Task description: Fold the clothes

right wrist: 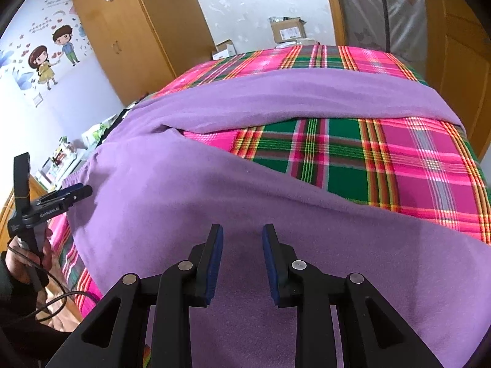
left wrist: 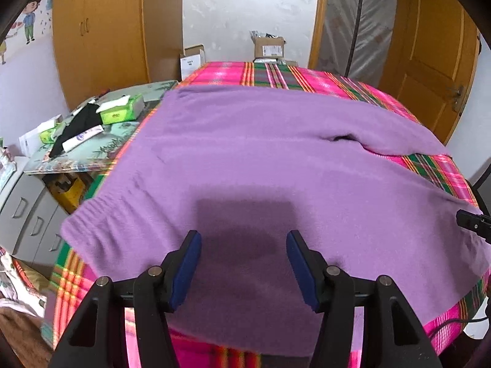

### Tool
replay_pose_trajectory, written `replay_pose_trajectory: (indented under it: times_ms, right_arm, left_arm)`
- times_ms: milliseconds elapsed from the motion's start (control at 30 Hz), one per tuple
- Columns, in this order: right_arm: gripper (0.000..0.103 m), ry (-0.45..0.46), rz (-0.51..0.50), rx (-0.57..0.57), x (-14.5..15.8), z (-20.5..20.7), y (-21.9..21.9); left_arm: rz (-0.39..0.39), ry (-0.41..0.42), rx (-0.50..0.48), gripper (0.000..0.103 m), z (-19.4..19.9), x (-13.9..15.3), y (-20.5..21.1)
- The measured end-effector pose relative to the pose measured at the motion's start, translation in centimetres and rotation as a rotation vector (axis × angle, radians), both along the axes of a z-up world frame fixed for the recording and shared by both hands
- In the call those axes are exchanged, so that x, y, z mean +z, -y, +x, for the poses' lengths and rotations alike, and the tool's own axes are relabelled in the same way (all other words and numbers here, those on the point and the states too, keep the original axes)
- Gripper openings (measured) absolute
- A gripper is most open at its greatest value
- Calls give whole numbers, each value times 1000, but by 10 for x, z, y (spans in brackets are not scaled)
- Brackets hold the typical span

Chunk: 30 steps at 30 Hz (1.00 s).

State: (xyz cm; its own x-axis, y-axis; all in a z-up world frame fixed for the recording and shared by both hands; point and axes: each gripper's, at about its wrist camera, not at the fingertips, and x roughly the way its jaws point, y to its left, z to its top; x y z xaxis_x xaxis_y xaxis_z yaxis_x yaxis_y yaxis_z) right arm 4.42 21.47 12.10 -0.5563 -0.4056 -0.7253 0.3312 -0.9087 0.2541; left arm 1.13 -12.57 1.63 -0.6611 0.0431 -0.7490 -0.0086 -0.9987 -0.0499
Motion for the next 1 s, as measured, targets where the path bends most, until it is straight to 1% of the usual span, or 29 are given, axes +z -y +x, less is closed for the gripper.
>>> replay_pose_trajectory:
  times_ms: [133,267,467,633,833,900,1000]
  right_arm:
    - [27,-2,-4,12,2,-1,3]
    - [27,-4,-9,20,3,-1,6]
    - [27,-16,-7,14,9,0,4]
    - [27,-41,-5,10,20,2,2]
    - [27,-74,8,17,36,0,6]
    - [27,-81,15,16,40,-3,7]
    - [27,-84,2,11,44,-10,9]
  left_arm:
    - [-16,19,31,59,5,-4,13]
    - [0,30,57,59,12,-8,24]
    - [4,10,62,59,10,3,24]
    - [16,-10,27,59,-2,15,12]
    - [-1,-40,-25,59,-17,31,-5]
    - [-18,-50,-40,59,-23,35,-9]
    - [-28,-47,-54,59,-36,35,-14]
